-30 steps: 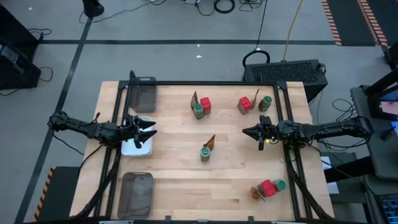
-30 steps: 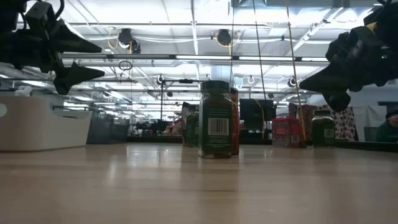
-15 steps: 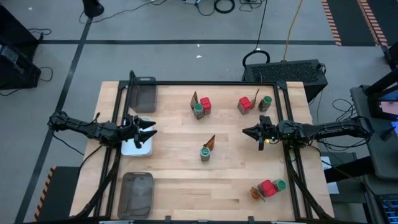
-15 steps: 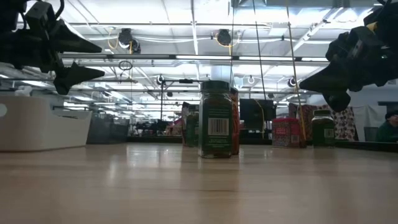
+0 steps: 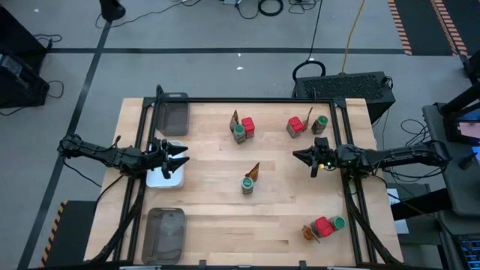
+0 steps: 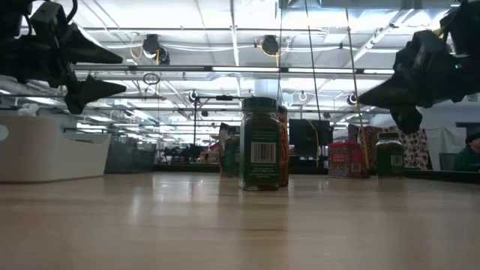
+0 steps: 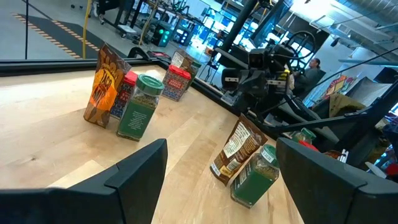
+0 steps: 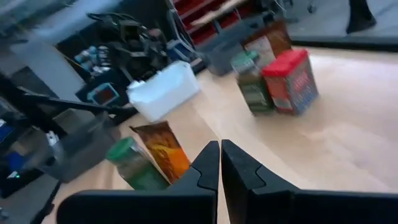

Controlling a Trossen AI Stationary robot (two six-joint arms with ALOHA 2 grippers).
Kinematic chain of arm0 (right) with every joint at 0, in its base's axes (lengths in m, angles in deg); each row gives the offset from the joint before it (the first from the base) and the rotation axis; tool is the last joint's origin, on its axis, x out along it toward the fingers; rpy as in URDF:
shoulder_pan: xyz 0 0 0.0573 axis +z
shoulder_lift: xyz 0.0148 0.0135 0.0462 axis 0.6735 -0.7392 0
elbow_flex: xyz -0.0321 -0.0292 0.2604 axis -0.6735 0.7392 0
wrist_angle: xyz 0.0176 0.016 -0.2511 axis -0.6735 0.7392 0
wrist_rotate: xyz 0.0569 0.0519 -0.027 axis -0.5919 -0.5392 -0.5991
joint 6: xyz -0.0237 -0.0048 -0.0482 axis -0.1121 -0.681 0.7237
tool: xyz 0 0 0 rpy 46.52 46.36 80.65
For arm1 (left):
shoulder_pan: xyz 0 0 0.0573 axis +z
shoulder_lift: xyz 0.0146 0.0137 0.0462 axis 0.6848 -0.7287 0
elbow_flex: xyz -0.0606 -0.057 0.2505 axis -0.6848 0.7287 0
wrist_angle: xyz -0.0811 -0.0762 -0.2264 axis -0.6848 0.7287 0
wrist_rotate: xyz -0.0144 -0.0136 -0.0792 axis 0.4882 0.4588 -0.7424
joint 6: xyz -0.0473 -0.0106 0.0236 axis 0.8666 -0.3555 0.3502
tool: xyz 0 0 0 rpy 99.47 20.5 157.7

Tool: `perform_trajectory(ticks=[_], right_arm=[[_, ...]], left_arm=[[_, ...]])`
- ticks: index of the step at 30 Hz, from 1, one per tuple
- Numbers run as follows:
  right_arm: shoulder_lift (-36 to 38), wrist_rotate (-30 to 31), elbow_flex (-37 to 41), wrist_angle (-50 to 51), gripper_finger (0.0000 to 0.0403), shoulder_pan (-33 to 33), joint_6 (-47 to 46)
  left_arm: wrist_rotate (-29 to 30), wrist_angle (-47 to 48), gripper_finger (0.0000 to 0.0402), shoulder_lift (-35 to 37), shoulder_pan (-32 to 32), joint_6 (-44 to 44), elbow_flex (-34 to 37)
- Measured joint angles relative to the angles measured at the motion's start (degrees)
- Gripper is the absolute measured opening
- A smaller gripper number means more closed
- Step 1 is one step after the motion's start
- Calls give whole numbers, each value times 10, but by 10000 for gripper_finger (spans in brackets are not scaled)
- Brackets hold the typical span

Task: Sort spices by type
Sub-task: Put the orange seasoning bag into the bottom black bin

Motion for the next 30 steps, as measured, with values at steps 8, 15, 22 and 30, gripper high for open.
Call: perform_trajectory(ticks=[8, 15, 22, 30], right_arm=[[-11, -8, -29, -134, 0, 0, 42], [-75, 5, -156, -69, 0, 0, 68], [-191, -1, -333, 46, 0, 0, 125], [-333, -59, -505, 136, 17, 0, 209]], left_arm=[[0, 0, 303, 0, 0, 0, 0], [0, -1, 303, 0, 0, 0, 0], [-17, -41, 303, 0, 0, 4, 2], [-61, -65, 303, 0, 0, 19, 2]])
